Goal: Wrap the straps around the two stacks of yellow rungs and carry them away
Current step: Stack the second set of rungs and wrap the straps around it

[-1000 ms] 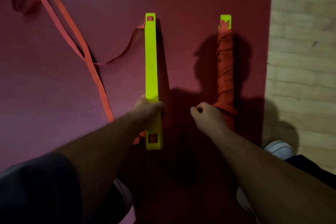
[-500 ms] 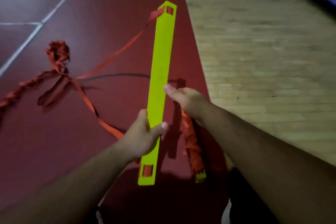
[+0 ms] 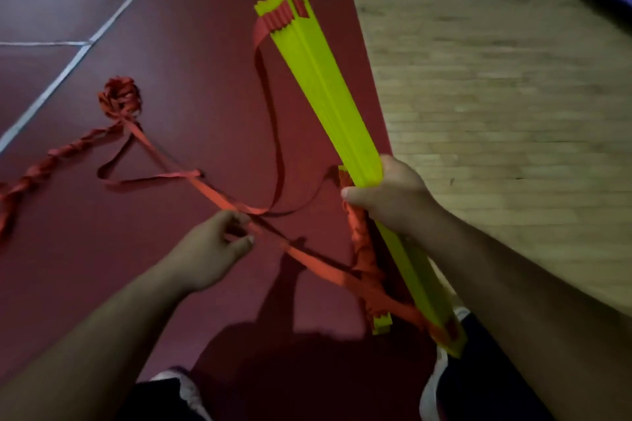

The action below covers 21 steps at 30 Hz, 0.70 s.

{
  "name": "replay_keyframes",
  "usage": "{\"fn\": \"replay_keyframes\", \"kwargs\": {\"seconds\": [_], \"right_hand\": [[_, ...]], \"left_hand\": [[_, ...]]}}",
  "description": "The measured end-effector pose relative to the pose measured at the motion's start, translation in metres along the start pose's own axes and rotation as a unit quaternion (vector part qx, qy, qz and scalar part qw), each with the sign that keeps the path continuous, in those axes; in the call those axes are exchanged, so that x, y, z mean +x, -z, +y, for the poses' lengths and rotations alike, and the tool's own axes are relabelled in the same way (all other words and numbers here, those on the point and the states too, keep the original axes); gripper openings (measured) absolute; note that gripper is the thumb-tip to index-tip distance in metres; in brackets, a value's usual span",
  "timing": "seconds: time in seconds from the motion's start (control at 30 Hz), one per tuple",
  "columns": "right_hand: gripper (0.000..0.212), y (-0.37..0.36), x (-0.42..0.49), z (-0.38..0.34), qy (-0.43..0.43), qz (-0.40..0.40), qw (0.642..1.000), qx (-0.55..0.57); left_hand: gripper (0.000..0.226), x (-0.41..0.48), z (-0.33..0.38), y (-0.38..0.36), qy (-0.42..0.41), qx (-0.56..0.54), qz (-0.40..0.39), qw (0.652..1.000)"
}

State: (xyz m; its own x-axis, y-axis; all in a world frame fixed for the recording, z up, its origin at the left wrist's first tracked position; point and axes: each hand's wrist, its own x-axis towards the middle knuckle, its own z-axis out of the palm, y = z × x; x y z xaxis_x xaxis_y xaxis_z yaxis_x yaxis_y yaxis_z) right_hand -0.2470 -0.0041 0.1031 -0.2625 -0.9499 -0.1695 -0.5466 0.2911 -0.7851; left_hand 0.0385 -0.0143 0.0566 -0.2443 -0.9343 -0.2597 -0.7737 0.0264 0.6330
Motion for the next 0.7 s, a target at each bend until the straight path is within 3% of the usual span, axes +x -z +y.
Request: {"fn": "replay_keyframes", "kwargs": {"seconds": [0.13, 0.27, 0.33, 0.47, 0.6, 0.63, 0.7], "right_hand": [[0.026, -0.003, -0.007, -0.012, 0.066, -0.072, 0.992, -0.077], [0.031, -0.016, -0.007, -0.015, 0.075, -0.118, 0.986, -0.094], [0.029, -0.016, -0.006, -0.012, 0.064, -0.138, 0.985, -0.086], [0.023, -0.011, 0.002, -0.008, 0.060, -0.161, 0.983, -0.068], [0.023, -0.014, 0.004, -0.009, 0.058, -0.181, 0.980, -0.061], [0.022, -0.015, 0.004, -0.009, 0.059, -0.184, 0.979, -0.059], [0.020, -0.017, 0.004, -0.010, 0.058, -0.198, 0.977, -0.050]], "left_hand": [[0.057, 0.021, 0.011, -0.006, 0.017, -0.013, 0.019, 1.000], [0.097, 0.045, 0.018, -0.006, 0.073, -0.089, 0.137, 0.984], [0.107, 0.054, 0.015, -0.002, 0.113, -0.132, 0.191, 0.966], [0.106, 0.067, -0.003, 0.021, 0.155, -0.207, 0.329, 0.908], [0.110, 0.076, -0.008, 0.026, 0.091, -0.188, 0.296, 0.932], [0.099, 0.079, -0.005, 0.024, 0.063, -0.173, 0.268, 0.946], [0.055, 0.085, -0.002, 0.019, 0.011, -0.152, 0.239, 0.959]]}}
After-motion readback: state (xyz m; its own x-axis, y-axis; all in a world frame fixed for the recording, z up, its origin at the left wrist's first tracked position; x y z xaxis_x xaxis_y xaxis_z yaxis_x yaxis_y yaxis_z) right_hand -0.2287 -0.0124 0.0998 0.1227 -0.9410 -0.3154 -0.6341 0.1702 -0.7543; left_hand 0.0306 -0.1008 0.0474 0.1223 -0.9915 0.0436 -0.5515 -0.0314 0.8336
